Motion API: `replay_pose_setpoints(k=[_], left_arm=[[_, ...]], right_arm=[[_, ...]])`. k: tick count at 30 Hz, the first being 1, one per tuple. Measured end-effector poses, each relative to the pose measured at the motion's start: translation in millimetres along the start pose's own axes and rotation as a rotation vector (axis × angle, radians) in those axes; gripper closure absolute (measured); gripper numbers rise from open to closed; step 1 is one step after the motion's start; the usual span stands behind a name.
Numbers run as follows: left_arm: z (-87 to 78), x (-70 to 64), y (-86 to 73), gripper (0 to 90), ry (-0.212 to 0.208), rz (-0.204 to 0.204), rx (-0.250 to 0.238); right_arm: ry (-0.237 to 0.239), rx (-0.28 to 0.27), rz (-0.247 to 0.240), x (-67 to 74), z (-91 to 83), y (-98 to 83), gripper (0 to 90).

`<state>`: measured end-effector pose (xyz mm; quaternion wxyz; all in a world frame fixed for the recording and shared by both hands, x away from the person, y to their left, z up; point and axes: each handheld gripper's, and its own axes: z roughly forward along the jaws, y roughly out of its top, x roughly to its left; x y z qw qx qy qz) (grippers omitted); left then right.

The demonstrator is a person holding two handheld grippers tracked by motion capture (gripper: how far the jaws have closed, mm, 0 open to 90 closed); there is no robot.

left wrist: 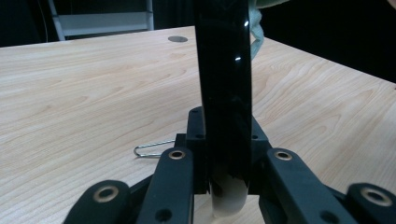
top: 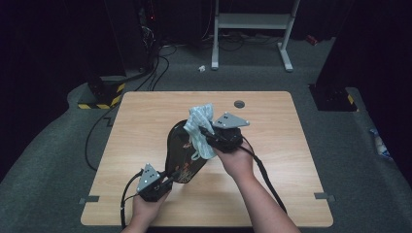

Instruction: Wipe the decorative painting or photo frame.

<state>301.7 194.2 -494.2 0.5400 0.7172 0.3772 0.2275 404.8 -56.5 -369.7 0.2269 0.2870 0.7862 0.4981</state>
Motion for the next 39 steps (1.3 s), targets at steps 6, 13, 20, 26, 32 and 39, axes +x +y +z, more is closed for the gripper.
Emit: replay_pose_setpoints(k=[6,13,20,26,32,39], left_arm=[[0.6,0.2,-0.3,78.8,-0.001,0.002,0.001],[1.7,0.1,-0.2,78.8,-0.003,-0.005,0.000],[2.0,2.3,-0.1,79.1,-0.015,-0.015,-0.001],[1.3,2.9,0.1,79.1,-0.016,-0.017,-0.001],[1.1,3.3,1.0,79.2,-0.016,-0.025,0.001],[-1.5,4.2,-0.3,79.4,-0.019,-0.026,0.002]], right_arm=[[0.077,-0.035,-0.051,35.8,-12.1,9.8,67.9],[0.152,-0.033,-0.114,73.0,-16.7,11.7,68.0],[0.133,-0.012,-0.089,63.4,-9.8,-0.9,68.0],[0.051,0.011,-0.039,32.4,-2.8,-3.0,68.0],[-0.018,0.037,0.026,-6.5,5.0,-3.9,68.0],[-0.073,0.068,0.064,-33.0,13.7,-11.6,68.0]])
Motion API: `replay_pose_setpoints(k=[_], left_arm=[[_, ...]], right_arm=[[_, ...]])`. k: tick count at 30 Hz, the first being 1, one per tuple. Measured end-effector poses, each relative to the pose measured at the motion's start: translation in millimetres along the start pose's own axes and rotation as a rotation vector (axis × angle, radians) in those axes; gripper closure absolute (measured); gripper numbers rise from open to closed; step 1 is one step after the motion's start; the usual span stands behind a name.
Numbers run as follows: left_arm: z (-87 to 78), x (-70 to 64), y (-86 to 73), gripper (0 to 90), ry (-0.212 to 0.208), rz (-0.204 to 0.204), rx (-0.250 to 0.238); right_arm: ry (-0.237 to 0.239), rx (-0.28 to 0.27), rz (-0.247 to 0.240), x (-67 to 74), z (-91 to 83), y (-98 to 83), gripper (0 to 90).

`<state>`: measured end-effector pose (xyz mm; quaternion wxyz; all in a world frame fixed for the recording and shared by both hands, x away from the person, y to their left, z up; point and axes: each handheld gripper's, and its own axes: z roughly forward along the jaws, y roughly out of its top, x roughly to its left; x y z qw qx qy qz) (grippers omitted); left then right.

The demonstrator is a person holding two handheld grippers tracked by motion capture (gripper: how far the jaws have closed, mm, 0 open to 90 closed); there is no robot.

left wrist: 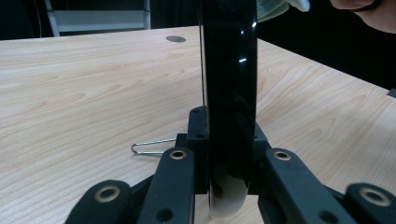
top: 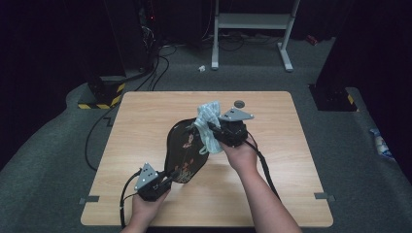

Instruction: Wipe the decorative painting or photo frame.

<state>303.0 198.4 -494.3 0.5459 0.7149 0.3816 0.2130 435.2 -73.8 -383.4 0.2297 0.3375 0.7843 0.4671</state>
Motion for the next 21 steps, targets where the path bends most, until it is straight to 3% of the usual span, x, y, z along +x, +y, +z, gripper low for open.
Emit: replay_pose_setpoints(k=[7,14,21], left_arm=[[-0.4,0.4,-0.7,79.4,0.000,0.001,0.001],[-0.4,-0.7,-0.7,79.3,0.005,0.000,0.002],[-0.2,-1.5,-0.6,79.3,0.007,-0.004,0.002]], right_arm=[[0.001,0.024,-0.001,0.0,2.2,-7.9,68.4],[0.010,0.039,-0.062,18.5,-5.5,-16.4,68.6],[0.054,0.067,-0.096,34.9,-10.5,-25.2,68.6]])
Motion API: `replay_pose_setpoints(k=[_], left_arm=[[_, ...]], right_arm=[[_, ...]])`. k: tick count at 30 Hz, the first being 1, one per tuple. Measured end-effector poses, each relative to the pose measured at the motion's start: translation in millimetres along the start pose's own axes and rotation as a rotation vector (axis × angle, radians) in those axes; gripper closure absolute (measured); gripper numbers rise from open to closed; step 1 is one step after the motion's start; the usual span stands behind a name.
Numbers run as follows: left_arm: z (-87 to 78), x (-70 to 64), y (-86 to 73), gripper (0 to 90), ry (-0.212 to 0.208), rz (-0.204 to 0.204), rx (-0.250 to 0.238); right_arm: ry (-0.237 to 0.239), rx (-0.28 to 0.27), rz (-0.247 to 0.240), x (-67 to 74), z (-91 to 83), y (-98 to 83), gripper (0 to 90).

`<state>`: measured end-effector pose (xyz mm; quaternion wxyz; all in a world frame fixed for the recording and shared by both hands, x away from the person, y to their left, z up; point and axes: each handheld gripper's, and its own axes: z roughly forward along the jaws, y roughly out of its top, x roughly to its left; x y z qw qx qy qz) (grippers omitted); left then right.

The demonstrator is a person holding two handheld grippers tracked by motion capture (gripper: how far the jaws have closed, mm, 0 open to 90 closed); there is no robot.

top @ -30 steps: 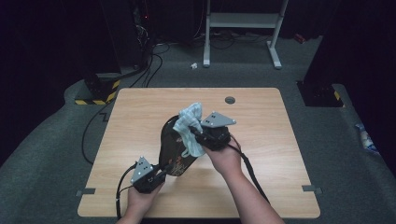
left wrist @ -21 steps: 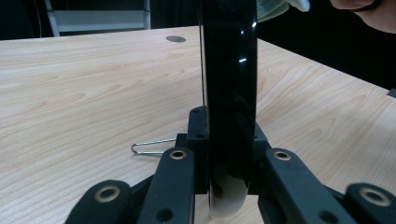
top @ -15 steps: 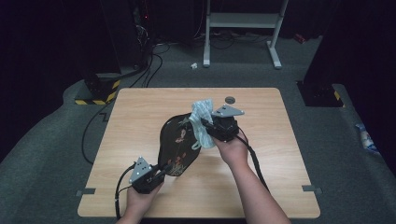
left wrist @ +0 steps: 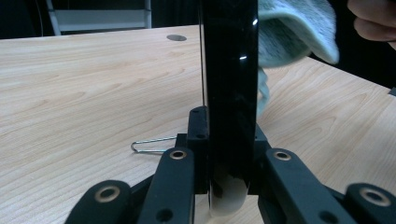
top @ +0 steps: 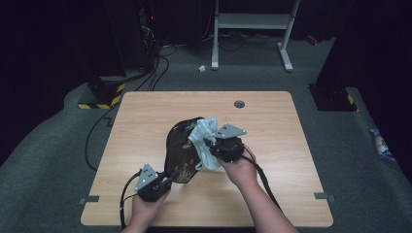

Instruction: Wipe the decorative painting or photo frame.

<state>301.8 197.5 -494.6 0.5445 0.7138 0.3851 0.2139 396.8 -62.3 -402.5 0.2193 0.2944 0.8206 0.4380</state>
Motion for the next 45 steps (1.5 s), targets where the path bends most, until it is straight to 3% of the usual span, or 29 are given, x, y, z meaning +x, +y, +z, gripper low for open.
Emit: replay_pose_setpoints(k=[8,14,19,27,45], left_arm=[[0.2,-0.7,0.4,79.2,0.003,0.007,0.005],[0.7,-1.0,0.6,79.2,0.004,0.008,0.004],[0.6,-0.5,0.3,79.1,0.004,0.012,0.004],[0.8,0.0,0.4,79.1,-0.002,0.005,0.005],[1.0,-0.4,0.4,79.1,0.000,0.006,0.005]], right_arm=[[0.087,-0.054,-0.092,42.5,-13.4,9.0,68.6],[0.158,-0.073,-0.112,60.6,-22.5,17.2,68.6],[0.158,-0.075,-0.129,68.4,-23.4,19.3,68.5],[0.120,-0.046,-0.106,57.1,-13.1,11.6,68.5],[-0.021,0.017,0.044,-8.7,7.5,-10.8,68.4]])
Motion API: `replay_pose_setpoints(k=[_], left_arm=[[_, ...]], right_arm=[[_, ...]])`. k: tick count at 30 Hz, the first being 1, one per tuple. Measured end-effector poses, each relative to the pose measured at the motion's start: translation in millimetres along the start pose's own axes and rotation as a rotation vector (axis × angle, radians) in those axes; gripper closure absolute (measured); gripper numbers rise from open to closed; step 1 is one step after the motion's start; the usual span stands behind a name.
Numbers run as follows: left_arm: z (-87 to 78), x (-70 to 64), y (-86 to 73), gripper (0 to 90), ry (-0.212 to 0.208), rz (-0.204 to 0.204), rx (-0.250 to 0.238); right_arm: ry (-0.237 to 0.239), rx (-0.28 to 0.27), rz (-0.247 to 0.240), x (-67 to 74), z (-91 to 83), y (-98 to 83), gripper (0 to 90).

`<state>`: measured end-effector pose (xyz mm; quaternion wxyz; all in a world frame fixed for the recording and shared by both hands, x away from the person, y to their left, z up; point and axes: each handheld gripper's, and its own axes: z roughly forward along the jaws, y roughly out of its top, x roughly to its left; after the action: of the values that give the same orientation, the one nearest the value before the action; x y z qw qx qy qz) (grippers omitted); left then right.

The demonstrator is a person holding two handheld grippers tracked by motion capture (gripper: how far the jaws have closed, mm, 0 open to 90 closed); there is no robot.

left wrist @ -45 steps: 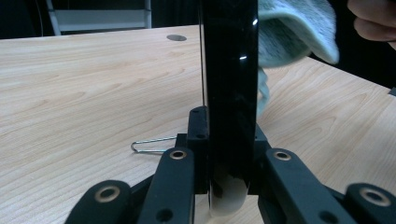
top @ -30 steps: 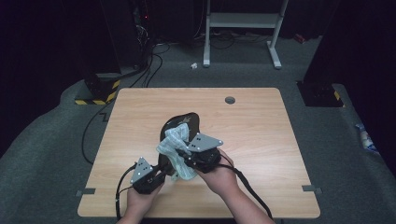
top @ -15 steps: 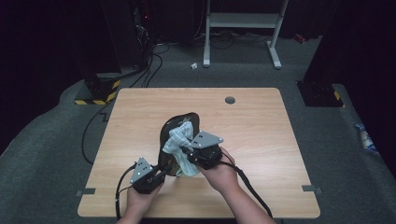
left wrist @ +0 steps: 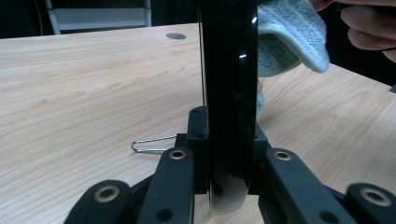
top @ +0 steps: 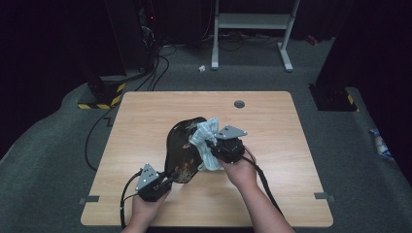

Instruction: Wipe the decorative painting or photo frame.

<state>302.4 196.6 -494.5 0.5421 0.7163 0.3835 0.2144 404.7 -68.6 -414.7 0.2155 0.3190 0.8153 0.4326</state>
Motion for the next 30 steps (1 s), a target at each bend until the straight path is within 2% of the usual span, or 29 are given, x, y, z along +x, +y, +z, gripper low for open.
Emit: replay_pose_setpoints(k=[13,22,30], left_arm=[[-0.1,-0.1,0.0,79.1,0.000,-0.002,0.001],[0.2,0.6,0.4,79.1,-0.002,0.004,0.006],[0.2,0.2,0.5,79.0,0.000,0.007,0.007]], right_arm=[[-0.040,0.023,0.027,-17.1,4.8,-0.7,68.3],[-0.040,0.005,0.025,-15.6,3.3,1.3,68.2],[-0.036,-0.016,-0.002,-10.4,-2.8,14.1,68.2]])
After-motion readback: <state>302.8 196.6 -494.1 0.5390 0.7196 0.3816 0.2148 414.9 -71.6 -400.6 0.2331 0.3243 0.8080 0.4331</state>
